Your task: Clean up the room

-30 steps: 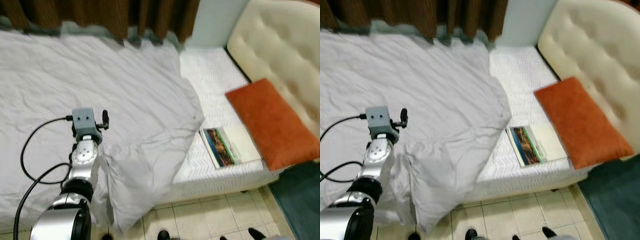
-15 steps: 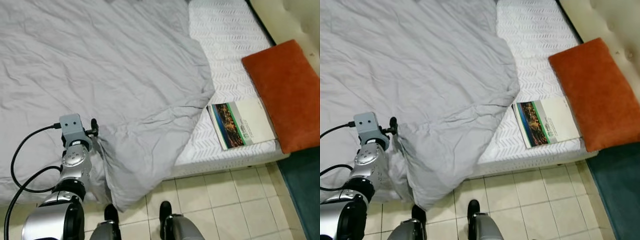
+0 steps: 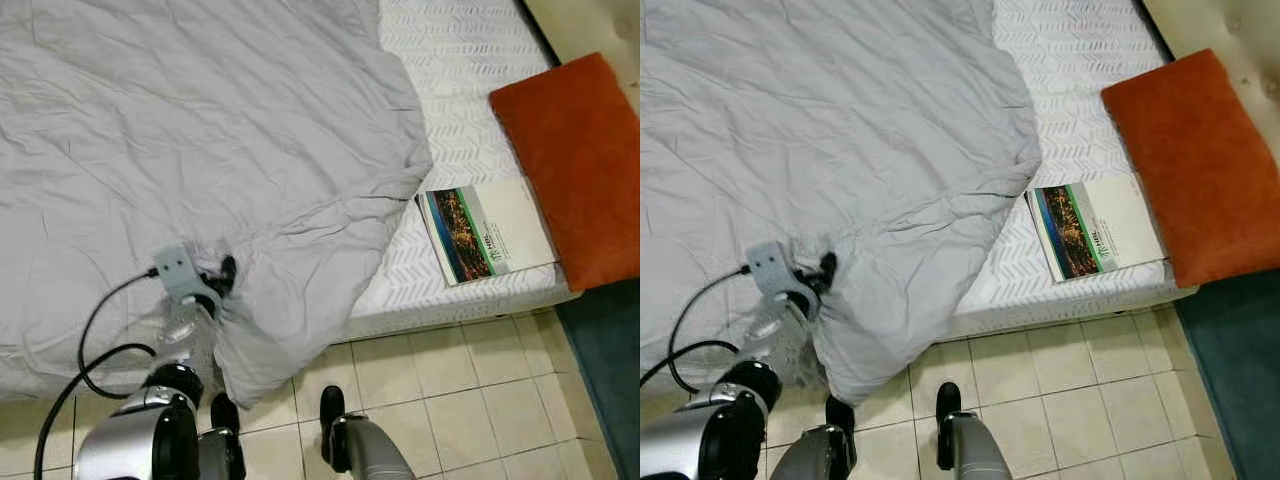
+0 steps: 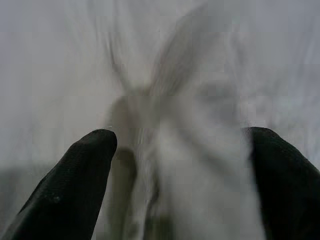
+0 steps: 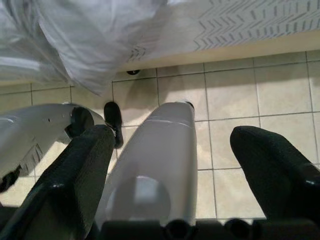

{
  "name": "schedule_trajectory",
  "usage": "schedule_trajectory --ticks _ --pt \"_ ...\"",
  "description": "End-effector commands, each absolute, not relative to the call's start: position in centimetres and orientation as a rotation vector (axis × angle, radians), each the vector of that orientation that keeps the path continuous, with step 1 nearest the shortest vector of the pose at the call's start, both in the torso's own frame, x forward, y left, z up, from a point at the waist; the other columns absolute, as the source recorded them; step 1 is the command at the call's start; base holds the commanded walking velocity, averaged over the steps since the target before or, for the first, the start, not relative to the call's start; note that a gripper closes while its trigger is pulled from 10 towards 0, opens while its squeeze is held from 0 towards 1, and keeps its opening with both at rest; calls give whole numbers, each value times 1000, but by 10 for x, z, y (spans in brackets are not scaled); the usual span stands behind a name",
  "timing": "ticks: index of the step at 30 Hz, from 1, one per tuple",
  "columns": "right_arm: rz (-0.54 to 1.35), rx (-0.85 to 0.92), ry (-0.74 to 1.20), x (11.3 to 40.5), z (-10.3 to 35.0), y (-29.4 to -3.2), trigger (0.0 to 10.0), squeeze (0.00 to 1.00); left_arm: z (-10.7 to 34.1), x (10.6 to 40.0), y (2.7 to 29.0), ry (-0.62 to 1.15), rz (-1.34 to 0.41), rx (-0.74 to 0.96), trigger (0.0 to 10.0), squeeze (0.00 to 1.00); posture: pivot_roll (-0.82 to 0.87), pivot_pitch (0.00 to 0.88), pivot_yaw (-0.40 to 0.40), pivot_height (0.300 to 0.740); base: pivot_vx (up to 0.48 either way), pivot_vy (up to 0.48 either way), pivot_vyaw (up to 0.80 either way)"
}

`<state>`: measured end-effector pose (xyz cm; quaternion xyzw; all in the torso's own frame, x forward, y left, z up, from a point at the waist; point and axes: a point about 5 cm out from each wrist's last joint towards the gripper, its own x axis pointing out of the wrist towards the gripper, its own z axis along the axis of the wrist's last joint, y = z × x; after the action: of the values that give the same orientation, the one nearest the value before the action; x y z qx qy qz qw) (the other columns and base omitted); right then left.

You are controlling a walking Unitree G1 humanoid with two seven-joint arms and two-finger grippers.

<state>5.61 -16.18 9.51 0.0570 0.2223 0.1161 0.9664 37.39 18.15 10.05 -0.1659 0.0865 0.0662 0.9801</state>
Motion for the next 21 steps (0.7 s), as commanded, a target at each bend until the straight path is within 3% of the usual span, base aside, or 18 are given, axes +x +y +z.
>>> schedule_trajectory --ticks 1,6,7,9,21 --pt "228 117 480 53 92 -161 10000 0 63 355 171 343 117 -347 10000 0 -436 587 -154 740 0 0 0" --pt "231 124 477 54 90 -158 10000 0 50 348 158 417 74 -408 9843 0 -431 581 -144 740 0 0 0" --pt "231 124 477 55 90 -158 10000 0 48 347 156 426 66 -412 4196 0 -433 578 -144 740 0 0 0" --pt "230 124 474 56 90 -158 10000 0 49 347 156 426 63 -386 0 0 -440 575 -144 740 0 0 0" --pt "222 116 462 66 85 -160 10000 0 77 364 149 291 -55 -179 0 0 -415 550 -130 740 0 0 0"
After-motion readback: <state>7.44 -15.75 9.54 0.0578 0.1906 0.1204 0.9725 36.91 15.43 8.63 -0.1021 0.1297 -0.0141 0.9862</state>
